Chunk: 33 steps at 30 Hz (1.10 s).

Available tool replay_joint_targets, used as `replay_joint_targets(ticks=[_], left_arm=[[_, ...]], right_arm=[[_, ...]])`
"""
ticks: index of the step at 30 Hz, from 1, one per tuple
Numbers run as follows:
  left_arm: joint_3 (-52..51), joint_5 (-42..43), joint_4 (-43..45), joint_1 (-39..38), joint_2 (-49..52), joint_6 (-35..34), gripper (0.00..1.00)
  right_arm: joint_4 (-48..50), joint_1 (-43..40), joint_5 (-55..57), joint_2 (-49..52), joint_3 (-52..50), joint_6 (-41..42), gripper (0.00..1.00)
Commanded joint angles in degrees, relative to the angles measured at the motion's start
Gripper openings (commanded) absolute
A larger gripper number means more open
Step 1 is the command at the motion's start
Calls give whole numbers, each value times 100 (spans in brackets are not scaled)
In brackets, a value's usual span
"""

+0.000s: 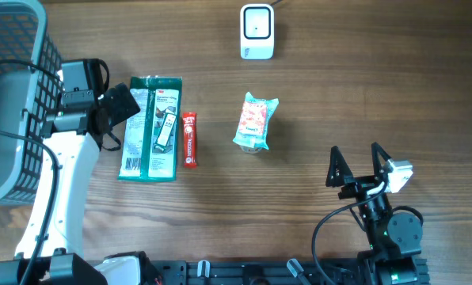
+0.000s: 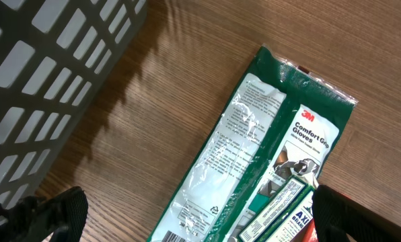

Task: Scan the item barcode
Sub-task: 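Move the right gripper left over the teal wipes pack stack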

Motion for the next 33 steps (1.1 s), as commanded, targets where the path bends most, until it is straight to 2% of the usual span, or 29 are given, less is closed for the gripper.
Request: replay_joint_targets(ticks=[1, 11, 18, 25, 33], left_arm=[[17, 9, -2, 22, -31, -72, 100], [17, 9, -2, 22, -31, -70, 100], [17, 9, -2, 22, -31, -70, 100], [17, 9, -2, 22, -31, -70, 100], [17, 9, -4, 22, -31, -70, 100]], right_arm=[[7, -17, 0, -24, -7, 127, 100], [11, -17, -22, -24, -7, 267, 100], [-313, -17, -516, 7, 214, 494, 100], [-1220, -17, -494, 470, 1615, 520, 100], [-2500, -17, -662, 1967, 3659, 131, 100]])
